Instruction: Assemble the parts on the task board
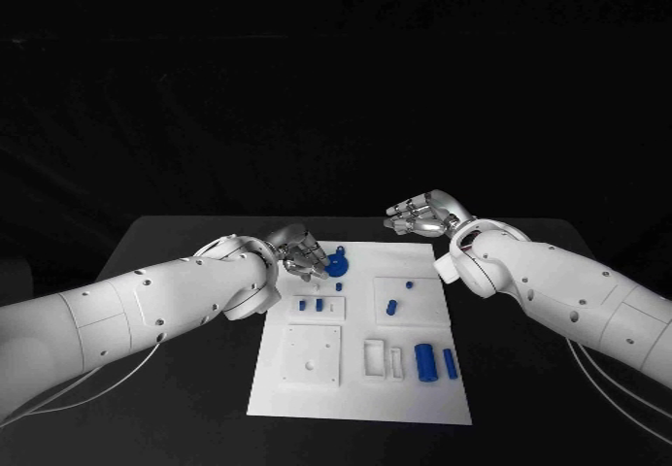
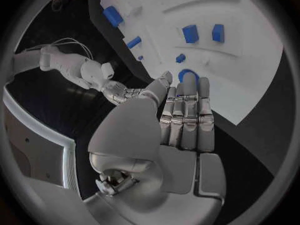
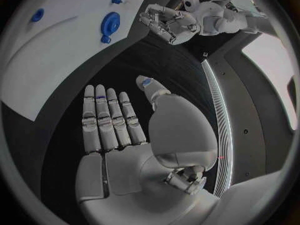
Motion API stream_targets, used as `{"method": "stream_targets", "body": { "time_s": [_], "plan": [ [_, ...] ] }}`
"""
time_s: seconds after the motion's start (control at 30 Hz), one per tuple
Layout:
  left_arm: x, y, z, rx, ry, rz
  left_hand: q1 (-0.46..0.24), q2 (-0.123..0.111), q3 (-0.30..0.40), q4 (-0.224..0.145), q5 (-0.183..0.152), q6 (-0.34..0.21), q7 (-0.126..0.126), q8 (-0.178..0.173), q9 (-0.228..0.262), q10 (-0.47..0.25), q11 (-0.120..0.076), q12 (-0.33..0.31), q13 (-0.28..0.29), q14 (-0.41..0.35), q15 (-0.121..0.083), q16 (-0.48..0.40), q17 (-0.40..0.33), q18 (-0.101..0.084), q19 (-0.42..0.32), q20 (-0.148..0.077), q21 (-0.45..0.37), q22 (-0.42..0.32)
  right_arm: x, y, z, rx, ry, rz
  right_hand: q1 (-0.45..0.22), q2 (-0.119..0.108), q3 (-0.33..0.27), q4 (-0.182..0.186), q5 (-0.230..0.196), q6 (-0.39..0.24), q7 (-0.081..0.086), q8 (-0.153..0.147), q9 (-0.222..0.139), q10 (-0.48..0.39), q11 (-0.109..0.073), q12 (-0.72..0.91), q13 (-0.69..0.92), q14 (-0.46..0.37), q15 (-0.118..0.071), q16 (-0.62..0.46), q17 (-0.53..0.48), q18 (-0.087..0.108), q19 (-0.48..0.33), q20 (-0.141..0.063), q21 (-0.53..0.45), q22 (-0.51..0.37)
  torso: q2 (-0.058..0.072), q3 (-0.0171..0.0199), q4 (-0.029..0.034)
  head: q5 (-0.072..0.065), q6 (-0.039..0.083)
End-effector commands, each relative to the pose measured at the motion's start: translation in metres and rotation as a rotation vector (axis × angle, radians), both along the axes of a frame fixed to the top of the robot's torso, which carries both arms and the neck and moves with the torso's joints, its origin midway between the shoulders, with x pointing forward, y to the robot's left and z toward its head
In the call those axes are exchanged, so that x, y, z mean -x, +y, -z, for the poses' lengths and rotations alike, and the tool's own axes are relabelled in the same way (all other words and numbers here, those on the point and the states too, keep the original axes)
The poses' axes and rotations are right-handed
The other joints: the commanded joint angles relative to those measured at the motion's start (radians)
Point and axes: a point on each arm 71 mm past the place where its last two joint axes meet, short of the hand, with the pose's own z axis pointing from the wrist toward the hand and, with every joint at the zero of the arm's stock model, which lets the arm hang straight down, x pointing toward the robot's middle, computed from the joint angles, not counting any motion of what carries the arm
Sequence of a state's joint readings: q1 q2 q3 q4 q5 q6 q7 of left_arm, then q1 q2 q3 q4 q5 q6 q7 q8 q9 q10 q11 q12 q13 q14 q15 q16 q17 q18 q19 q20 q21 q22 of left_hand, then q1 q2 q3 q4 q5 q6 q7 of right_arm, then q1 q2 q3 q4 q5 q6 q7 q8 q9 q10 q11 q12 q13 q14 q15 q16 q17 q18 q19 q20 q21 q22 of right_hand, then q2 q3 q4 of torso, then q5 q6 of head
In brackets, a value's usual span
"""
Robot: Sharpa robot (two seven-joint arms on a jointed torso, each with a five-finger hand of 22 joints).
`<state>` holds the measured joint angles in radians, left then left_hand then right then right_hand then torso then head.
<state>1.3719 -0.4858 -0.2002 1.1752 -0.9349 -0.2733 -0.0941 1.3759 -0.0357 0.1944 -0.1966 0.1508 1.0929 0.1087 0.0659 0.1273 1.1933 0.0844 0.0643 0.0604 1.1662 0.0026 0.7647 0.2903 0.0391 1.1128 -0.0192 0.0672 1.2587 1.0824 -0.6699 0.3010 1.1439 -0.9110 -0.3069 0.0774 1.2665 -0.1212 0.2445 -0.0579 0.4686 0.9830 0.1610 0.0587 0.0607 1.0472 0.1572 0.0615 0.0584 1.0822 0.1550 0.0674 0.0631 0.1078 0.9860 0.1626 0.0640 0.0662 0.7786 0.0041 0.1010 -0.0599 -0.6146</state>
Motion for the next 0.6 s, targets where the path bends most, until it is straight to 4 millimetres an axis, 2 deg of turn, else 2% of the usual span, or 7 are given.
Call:
{"method": "stream_targets", "body": {
  "time_s": [0.03,0.1,0.2,0.27,0.47,0.6],
  "plan": [
    [0.002,-0.011,-0.006,-0.055,-0.186,0.114,-0.015,-0.001,-0.002,-0.001,-0.039,0.003,-0.009,-0.002,-0.023,-0.013,0.003,-0.003,-0.001,-0.005,0.008,-0.014,-0.014,0.016,-0.004,0.011,-0.004,-0.025,0.000,0.001,0.000,-0.004,-0.007,-0.010,0.001,-0.001,0.002,0.000,0.004,-0.009,0.000,0.001,-0.001,-0.008,0.000,-0.003,-0.001,-0.008,-0.001,-0.005,-0.001,0.017,-0.008,0.000,0.004,-0.001,0.000,-0.0004,0.0000,-0.007,0.003],
    [0.002,-0.016,-0.004,-0.098,-0.225,0.146,-0.019,-0.006,-0.011,0.008,-0.070,0.005,-0.016,-0.002,-0.037,-0.028,0.006,-0.004,-0.001,-0.002,0.011,-0.021,-0.023,0.015,-0.003,0.014,-0.004,-0.051,0.000,0.002,0.000,-0.005,-0.007,-0.010,0.001,-0.002,0.002,0.000,0.004,-0.008,0.000,0.001,-0.001,-0.008,0.000,-0.003,-0.001,-0.009,-0.001,-0.005,-0.001,0.016,-0.010,0.000,0.004,-0.001,0.001,-0.0005,-0.0002,-0.008,0.006],
    [0.002,-0.023,-0.003,-0.149,-0.271,0.190,-0.003,-0.011,-0.022,0.026,-0.068,0.004,-0.016,-0.002,-0.059,-0.036,0.008,-0.005,-0.002,0.012,0.011,-0.026,-0.040,0.018,0.013,0.014,-0.001,-0.111,-0.001,0.004,0.000,-0.007,-0.006,-0.013,0.001,-0.002,0.002,0.000,0.005,-0.009,0.000,0.001,-0.001,-0.008,0.000,-0.003,-0.001,-0.009,-0.001,-0.004,-0.001,0.015,-0.011,0.000,0.004,-0.001,0.001,-0.0006,-0.0024,-0.006,0.010],
    [0.003,-0.028,-0.002,-0.168,-0.286,0.210,0.002,-0.009,-0.020,0.027,-0.065,0.005,-0.015,-0.002,-0.059,-0.028,0.005,-0.005,-0.002,0.024,0.006,-0.015,-0.036,0.020,0.025,0.010,0.002,-0.112,-0.001,0.005,0.000,-0.008,-0.006,-0.014,0.001,-0.002,0.002,0.000,0.005,-0.009,0.000,0.001,-0.001,-0.008,0.000,-0.003,-0.001,-0.009,-0.001,-0.004,-0.001,0.015,-0.011,0.000,0.004,-0.001,0.001,-0.0006,-0.0037,-0.006,0.012],
    [0.004,-0.039,0.005,-0.216,-0.303,0.253,0.003,-0.010,-0.008,0.028,-0.057,0.011,-0.010,-0.003,-0.061,-0.025,0.001,-0.006,-0.002,0.043,-0.004,0.039,-0.018,0.023,0.057,-0.001,0.010,-0.072,-0.001,0.008,0.000,-0.010,-0.006,-0.021,0.001,-0.002,0.002,0.000,0.005,-0.009,0.000,0.001,-0.001,-0.008,0.000,-0.003,-0.001,-0.009,-0.001,-0.004,-0.001,0.015,-0.011,0.000,0.004,-0.001,0.005,-0.0004,-0.0064,-0.006,0.015],
    [0.002,-0.040,0.010,-0.236,-0.293,0.258,-0.002,-0.018,-0.008,0.034,-0.056,0.005,-0.002,-0.003,-0.062,-0.059,0.005,-0.006,-0.002,0.111,-0.013,0.116,0.008,0.038,0.126,-0.012,0.055,-0.022,-0.001,0.011,0.000,-0.011,-0.006,-0.025,-0.001,-0.002,0.001,0.001,0.005,-0.007,0.000,0.001,-0.001,-0.008,0.000,-0.003,-0.001,-0.008,-0.001,-0.004,-0.001,0.014,-0.011,0.000,0.005,-0.001,0.006,-0.0007,-0.0075,-0.008,0.017]
  ]
}}
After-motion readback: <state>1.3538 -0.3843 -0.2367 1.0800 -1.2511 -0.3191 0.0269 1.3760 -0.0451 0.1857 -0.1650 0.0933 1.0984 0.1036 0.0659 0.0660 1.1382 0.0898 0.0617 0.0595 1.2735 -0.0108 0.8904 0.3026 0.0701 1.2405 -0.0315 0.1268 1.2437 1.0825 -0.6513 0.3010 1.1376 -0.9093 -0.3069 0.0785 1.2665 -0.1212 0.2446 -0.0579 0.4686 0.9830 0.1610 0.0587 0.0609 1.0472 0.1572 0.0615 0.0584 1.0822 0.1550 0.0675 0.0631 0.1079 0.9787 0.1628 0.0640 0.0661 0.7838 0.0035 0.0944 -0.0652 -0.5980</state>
